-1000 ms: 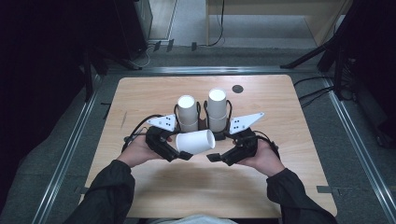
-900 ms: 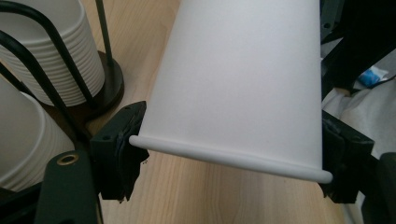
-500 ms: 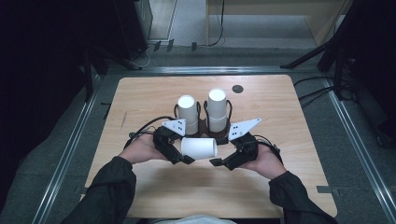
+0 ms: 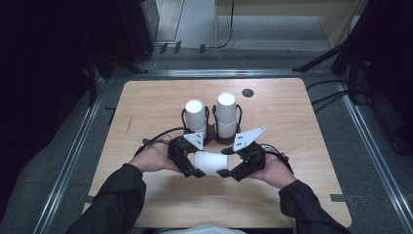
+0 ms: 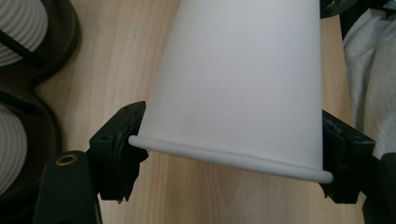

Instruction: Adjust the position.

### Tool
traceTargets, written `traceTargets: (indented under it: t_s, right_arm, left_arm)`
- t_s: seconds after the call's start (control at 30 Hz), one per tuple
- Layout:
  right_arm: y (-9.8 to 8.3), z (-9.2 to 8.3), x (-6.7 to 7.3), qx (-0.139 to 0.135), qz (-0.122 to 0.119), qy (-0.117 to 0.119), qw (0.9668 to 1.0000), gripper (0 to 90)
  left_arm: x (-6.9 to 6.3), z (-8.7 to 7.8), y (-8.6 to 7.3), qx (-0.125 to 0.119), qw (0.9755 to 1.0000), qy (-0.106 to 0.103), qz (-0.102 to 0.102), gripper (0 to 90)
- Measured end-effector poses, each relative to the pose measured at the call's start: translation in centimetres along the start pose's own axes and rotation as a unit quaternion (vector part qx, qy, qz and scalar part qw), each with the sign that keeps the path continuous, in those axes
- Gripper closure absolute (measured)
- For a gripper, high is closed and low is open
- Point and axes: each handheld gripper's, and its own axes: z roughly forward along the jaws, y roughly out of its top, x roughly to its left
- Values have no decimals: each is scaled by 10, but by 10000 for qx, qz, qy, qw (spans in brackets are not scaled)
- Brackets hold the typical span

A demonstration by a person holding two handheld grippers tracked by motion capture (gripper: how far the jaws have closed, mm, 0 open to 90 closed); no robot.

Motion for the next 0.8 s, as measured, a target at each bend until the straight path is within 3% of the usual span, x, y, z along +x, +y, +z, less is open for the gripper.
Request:
traceTargets:
  t_s: [0.23,0.37,0.8]
  right_arm:
    - [1,11,2,227,-131,89,9996,263]
    - [2,18,6,376,-246,92,9989,282]
    - [3,20,7,438,-264,125,9986,317]
  left_arm:
    - [-2,8,3,191,9998,-64,53,214]
    - [-3,10,5,184,9997,-103,78,214]
    - [-2,10,3,162,9997,-203,-8,209]
